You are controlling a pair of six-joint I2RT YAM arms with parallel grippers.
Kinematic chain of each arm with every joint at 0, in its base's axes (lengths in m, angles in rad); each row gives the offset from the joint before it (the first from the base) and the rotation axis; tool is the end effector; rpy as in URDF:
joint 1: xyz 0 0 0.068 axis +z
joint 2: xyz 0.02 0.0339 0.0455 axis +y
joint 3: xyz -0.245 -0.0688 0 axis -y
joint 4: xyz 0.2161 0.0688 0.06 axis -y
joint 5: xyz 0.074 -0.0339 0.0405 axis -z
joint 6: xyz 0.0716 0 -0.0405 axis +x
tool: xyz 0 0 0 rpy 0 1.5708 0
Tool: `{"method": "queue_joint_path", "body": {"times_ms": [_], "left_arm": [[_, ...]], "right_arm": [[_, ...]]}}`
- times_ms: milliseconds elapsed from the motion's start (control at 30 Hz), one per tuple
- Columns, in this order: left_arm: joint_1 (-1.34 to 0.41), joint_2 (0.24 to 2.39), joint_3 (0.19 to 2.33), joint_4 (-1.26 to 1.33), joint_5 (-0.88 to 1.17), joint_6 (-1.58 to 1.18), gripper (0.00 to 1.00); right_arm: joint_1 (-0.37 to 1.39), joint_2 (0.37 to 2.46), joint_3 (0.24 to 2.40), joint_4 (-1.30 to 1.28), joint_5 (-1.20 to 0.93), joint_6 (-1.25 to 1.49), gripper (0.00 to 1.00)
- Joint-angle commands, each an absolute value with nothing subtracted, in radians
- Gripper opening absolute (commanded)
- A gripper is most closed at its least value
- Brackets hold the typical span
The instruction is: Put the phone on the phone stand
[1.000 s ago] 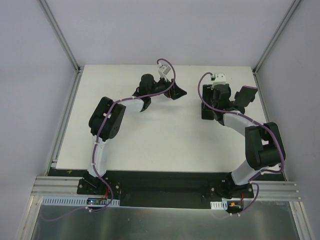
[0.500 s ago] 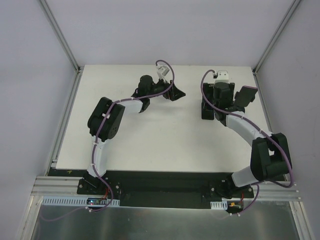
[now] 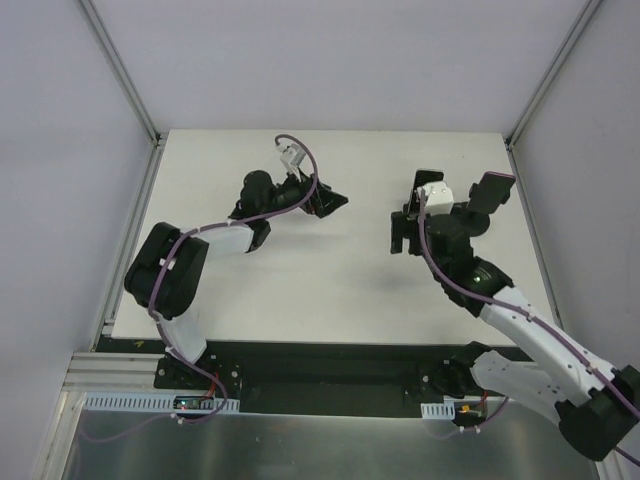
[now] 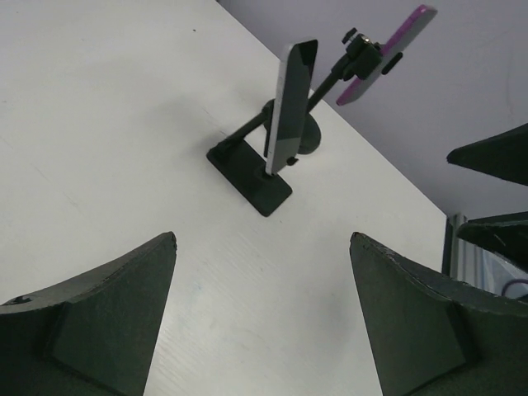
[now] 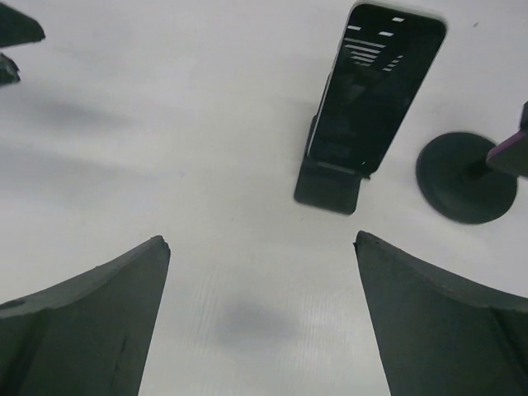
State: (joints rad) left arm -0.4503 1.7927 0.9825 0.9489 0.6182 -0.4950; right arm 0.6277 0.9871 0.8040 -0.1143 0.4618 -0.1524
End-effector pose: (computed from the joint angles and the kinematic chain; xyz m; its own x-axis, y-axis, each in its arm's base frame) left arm 0.3398 -0.2103 0.2556 -0.3044 -0.2828 -0.9096 0.8260 0.3972 -0.4000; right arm 0.2133 0.1154 0.2971 -0.2070 -0.3181 -0.9252 -0.2149 0.9374 -0.2742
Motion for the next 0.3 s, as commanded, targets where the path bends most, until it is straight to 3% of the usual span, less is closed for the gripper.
{"method": "queue_joint_path", "body": {"times_ms": [0,267], "left_arm": [[-0.451,1.620,0.856,1.068,0.560,-0.551,0.84],[-0.459,1.146,0.537,0.999,0.560,-0.669,0.87]], "right_arm": [[0.661,0.746,0.714,-0.309,0.320,-0.026,0.96],[0.664,0.227,0.699,-0.477,0.221,-0.038,0.96]]}}
